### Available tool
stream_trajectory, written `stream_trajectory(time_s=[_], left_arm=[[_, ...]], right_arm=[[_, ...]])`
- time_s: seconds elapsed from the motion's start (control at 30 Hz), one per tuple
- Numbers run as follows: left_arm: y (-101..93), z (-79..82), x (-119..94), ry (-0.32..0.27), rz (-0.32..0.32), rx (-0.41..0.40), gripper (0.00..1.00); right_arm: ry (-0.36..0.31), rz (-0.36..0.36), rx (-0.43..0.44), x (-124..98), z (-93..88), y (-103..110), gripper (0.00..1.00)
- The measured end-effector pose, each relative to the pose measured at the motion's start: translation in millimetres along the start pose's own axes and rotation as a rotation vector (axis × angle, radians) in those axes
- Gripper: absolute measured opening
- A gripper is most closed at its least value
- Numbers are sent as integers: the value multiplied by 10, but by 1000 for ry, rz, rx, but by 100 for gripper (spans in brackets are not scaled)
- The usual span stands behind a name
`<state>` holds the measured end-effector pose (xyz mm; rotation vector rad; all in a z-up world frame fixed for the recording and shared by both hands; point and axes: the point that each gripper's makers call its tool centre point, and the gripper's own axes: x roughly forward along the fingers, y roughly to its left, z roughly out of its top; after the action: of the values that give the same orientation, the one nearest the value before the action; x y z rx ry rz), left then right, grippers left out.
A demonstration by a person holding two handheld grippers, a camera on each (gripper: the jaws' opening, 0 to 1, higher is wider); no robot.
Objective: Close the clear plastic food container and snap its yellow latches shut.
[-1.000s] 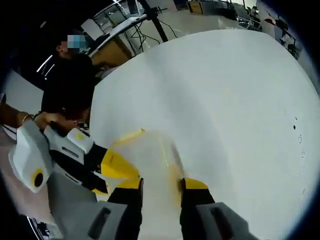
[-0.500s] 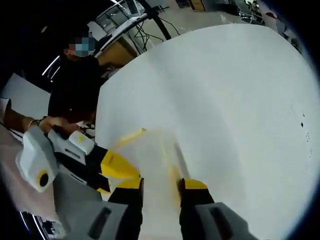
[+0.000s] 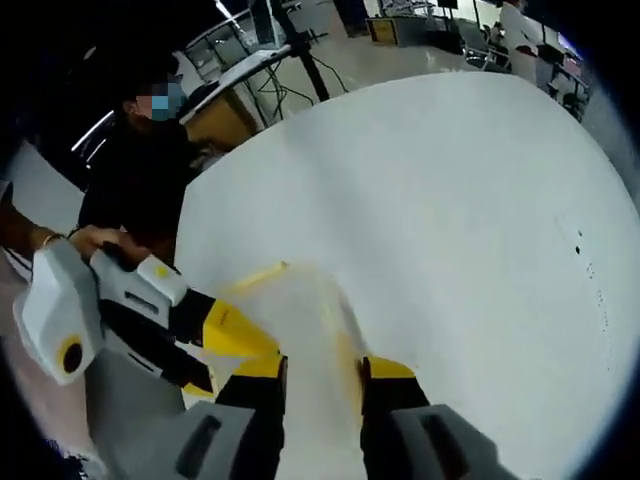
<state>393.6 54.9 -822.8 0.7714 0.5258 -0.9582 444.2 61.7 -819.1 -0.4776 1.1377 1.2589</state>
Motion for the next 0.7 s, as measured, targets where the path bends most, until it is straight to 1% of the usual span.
stream_trajectory(time_s=[0.03,0.13,0.23,0.33,0.37,0.53,0.63,0.7], left_arm=[[-3,1,-1,1,-1,-1,43],[-4,4,-8,7,-3,3,43],[-10,4,-12,5,-5,0,43],[-8,4,-17,4,-5,3,44],[-7,1,-15,3,-5,2,44],[-4,4,-21,-4,-7,5,44],[-6,14,-33,-25,-12,-13,45],[-14,19,-32,-53,-4,-18,46]], right_arm=[[-16,-16,-5,11,27,-20,26],[-76,-84,-11,-15,25,-14,26],[-114,-140,-30,-34,25,-4,26],[-138,-164,-27,-44,-3,14,26],[-148,-168,-22,-35,19,-1,26],[-166,-188,-20,-41,21,1,27],[-192,-212,-5,-44,36,-14,27],[-213,-222,9,-47,39,-28,27]])
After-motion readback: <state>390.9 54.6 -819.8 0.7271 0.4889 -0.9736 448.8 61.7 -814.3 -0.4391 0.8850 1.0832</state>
